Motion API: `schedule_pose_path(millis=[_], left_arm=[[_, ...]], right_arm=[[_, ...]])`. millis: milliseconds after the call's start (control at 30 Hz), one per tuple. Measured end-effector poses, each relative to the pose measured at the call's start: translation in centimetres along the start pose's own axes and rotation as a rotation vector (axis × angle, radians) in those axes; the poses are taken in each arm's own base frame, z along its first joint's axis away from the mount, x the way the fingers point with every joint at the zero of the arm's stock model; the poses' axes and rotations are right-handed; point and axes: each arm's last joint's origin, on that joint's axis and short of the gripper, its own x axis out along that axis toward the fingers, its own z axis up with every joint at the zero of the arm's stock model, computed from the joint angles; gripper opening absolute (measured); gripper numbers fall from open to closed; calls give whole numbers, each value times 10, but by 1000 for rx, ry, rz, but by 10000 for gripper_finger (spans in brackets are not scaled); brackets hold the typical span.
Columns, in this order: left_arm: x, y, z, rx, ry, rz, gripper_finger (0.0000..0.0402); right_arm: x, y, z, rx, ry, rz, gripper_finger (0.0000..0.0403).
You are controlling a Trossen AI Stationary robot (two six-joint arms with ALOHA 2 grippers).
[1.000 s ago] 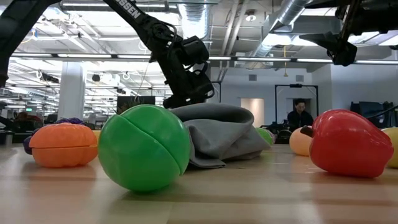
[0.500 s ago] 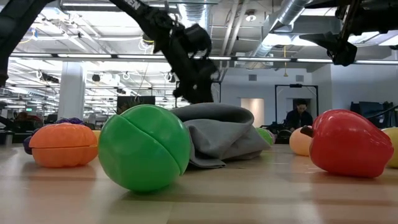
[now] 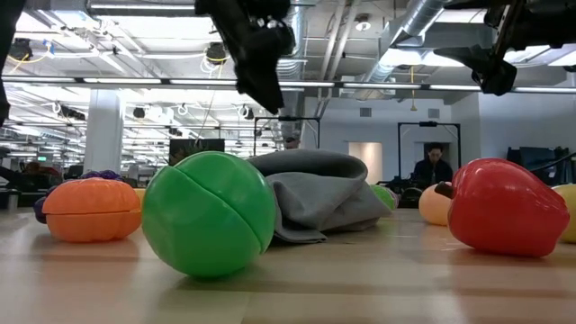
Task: Pick and placing Produce into tupperware
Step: Put the yellow banana into the transparent container
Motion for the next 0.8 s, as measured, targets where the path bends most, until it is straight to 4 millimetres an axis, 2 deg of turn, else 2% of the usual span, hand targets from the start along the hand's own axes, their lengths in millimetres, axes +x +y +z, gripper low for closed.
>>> schedule_pose_path(millis=[267,500,700,800], left_arm=[[-25,-25,-17,-13,70,33,190],[-35,-44,-77,-174,54,50,190],[-60,-62,-124,-349,-122,98,190],[-70,-67,-145,-431,-139,124,190]], right_arm=[[0,0,-1,-2,9,1,317],[-1,1,-5,-9,45,12,317],[-1,0,-5,-14,49,-7,317],[0,-2,-4,-14,38,-22,317]])
